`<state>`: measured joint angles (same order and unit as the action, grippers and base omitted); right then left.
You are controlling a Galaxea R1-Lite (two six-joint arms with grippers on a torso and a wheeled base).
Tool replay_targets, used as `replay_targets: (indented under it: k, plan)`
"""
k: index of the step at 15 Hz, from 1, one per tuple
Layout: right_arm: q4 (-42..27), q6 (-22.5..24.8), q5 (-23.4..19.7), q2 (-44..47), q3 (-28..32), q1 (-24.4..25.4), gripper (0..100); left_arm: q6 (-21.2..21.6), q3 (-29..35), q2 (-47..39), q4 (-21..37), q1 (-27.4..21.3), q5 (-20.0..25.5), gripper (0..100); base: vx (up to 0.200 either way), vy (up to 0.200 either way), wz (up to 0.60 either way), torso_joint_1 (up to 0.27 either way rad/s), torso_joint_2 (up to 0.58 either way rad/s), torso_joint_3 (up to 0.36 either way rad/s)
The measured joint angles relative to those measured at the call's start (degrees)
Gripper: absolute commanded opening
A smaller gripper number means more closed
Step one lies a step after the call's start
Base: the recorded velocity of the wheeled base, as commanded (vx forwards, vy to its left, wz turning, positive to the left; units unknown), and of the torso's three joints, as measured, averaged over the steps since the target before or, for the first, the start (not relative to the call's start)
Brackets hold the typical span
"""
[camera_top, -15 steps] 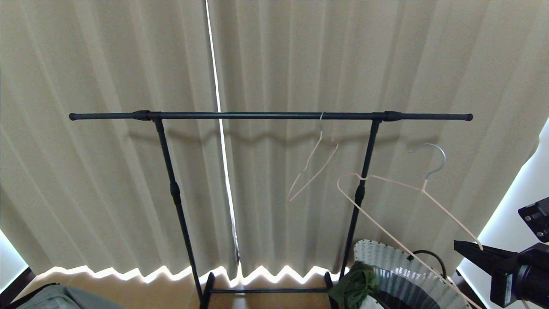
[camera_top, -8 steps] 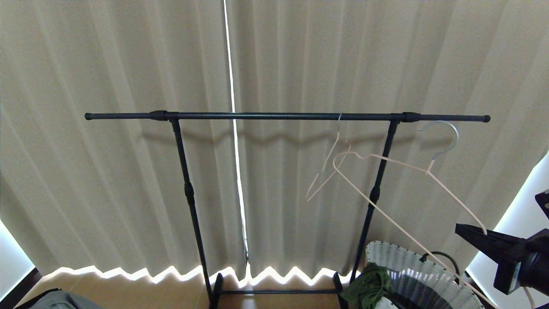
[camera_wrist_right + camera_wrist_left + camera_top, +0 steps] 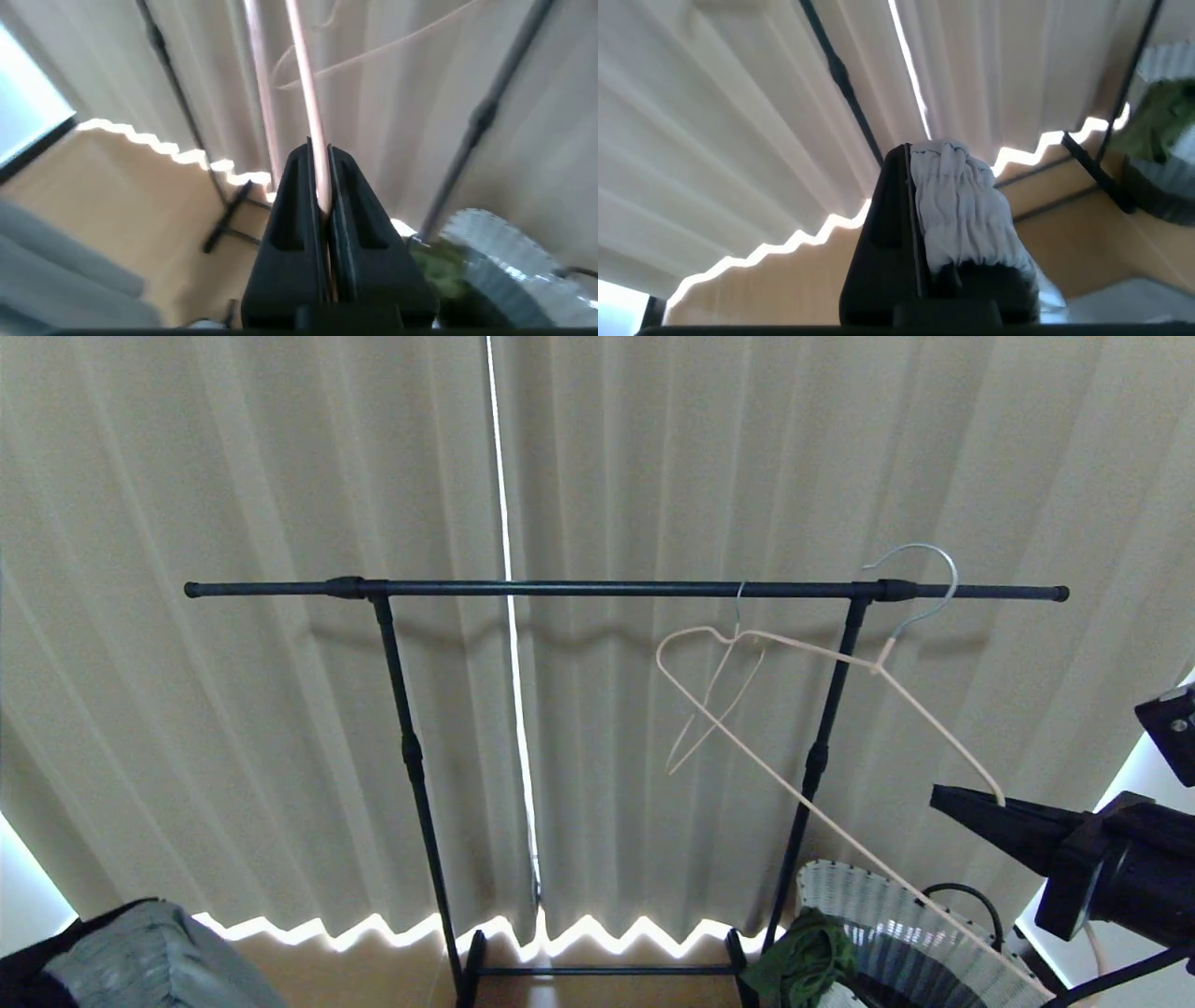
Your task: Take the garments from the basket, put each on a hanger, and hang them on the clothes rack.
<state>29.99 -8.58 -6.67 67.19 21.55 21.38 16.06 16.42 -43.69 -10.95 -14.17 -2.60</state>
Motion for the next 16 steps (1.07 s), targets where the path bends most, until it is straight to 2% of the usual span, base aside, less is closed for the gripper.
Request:
replay_targets:
  k: [2,6,8,9,12,16]
  plan:
    - [-0.02,-0.74,-0.02,0.99,0.57,3.86,0,0.06,7.06,-7.33,0.02,0.00,-1.07,0,0.000,0.000,0.00,0.000,0.00,0.000]
    - [-0.13,-1.02,0.05,1.74,0.33,10.17,0,-0.40,21.64,-22.26,-0.02,-1.05,-7.85,0,0.000,0.000,0.00,0.000,0.00,0.000]
    - [-0.13,-1.65,0.13,2.07,0.50,13.87,0,-3.57,26.75,-27.87,0.00,-2.72,-9.87,0,0.000,0.000,0.00,0.000,0.00,0.000]
    - [0.01,-1.78,0.18,2.26,0.93,16.26,0,-5.99,29.61,-30.87,0.02,-3.77,-12.79,0,0.000,0.000,0.00,0.000,0.00,0.000]
    - [-0.05,-2.04,0.33,2.60,1.51,22.31,0,-9.90,36.25,-38.12,-0.05,-5.78,-20.09,0,0.000,0.000,0.00,0.000,0.00,0.000]
    - [-0.02,-4.02,0.44,4.57,3.88,28.89,0,-10.64,39.20,-42.12,0.02,-6.52,-20.58,0,0.000,0.000,0.00,0.000,0.00,0.000]
